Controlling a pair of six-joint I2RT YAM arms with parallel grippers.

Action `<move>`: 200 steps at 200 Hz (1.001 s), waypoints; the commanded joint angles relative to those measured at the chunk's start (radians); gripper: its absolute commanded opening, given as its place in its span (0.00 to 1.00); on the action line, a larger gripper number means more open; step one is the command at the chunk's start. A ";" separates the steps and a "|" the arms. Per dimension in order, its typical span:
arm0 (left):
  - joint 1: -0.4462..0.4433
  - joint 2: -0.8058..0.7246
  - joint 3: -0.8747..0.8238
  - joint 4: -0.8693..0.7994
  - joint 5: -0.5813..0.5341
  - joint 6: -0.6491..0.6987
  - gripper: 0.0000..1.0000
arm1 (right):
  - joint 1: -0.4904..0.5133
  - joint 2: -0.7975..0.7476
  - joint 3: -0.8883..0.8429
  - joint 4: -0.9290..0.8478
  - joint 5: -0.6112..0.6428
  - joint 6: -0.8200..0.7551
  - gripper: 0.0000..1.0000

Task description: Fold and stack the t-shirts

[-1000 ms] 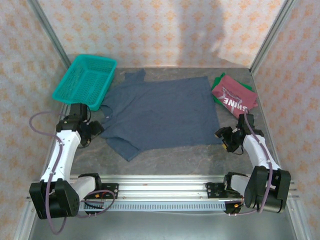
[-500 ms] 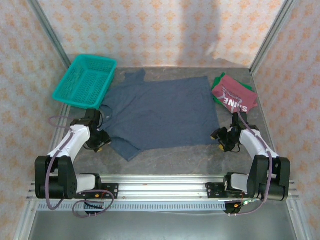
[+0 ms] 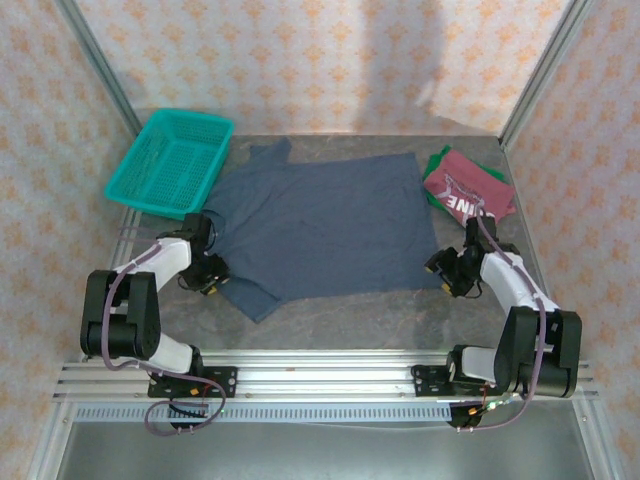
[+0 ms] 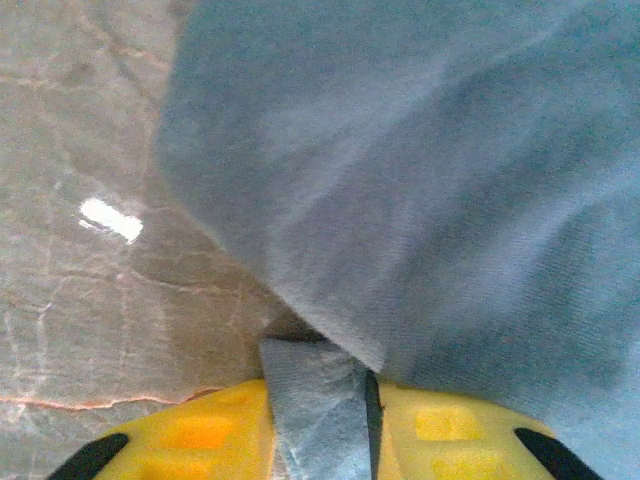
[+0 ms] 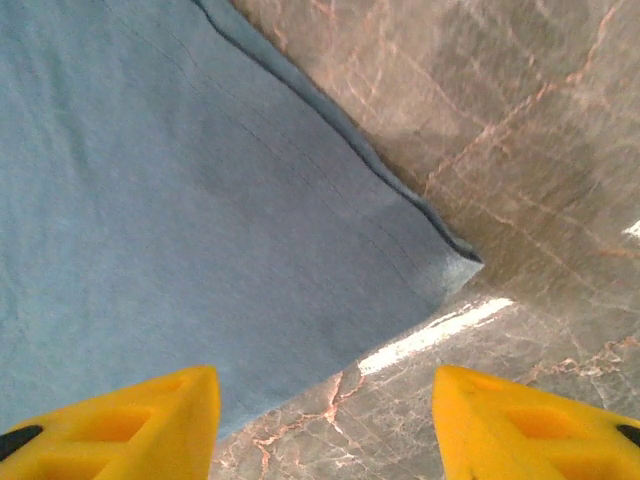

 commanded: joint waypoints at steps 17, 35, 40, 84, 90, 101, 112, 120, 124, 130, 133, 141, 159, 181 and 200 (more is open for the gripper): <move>-0.011 -0.001 0.002 0.048 0.015 0.012 0.10 | 0.004 0.013 0.027 -0.030 0.070 -0.007 0.58; -0.011 -0.016 0.009 0.043 0.025 0.011 0.04 | 0.005 0.040 0.012 -0.018 0.073 -0.001 0.58; -0.010 -0.023 0.009 0.042 0.025 0.009 0.03 | 0.004 0.049 0.008 -0.009 0.073 0.003 0.57; -0.011 -0.104 0.027 0.009 0.046 0.010 0.00 | 0.011 0.182 -0.006 0.097 0.068 0.040 0.52; -0.011 -0.122 0.032 0.001 0.053 0.011 0.00 | 0.014 0.203 -0.002 0.104 0.083 0.050 0.50; -0.011 -0.159 0.043 -0.018 0.068 0.015 0.00 | 0.013 0.228 0.002 0.115 0.120 0.071 0.42; -0.011 -0.204 0.062 -0.053 0.068 0.018 0.00 | 0.013 0.229 0.000 0.143 0.148 0.101 0.27; -0.011 -0.239 0.080 -0.084 0.065 0.022 0.00 | 0.013 0.225 0.001 0.159 0.164 0.119 0.15; -0.011 -0.253 0.091 -0.102 0.061 0.026 0.00 | 0.013 0.222 0.004 0.165 0.168 0.125 0.08; -0.011 -0.280 0.109 -0.129 0.058 0.032 0.00 | 0.013 0.215 0.011 0.173 0.173 0.136 0.01; -0.011 -0.292 0.118 -0.143 0.054 0.035 0.00 | 0.013 0.210 0.013 0.175 0.173 0.141 0.00; -0.010 -0.322 0.144 -0.181 0.048 0.044 0.00 | 0.013 0.185 0.024 0.180 0.174 0.151 0.00; -0.011 -0.383 0.205 -0.259 0.044 0.059 0.00 | 0.012 0.085 0.056 0.161 0.185 0.164 0.00; -0.010 -0.450 0.291 -0.340 0.022 0.068 0.00 | 0.005 -0.060 0.121 0.091 0.174 0.166 0.00; -0.010 -0.490 0.391 -0.391 -0.002 0.069 0.00 | -0.004 -0.180 0.187 0.015 0.143 0.179 0.00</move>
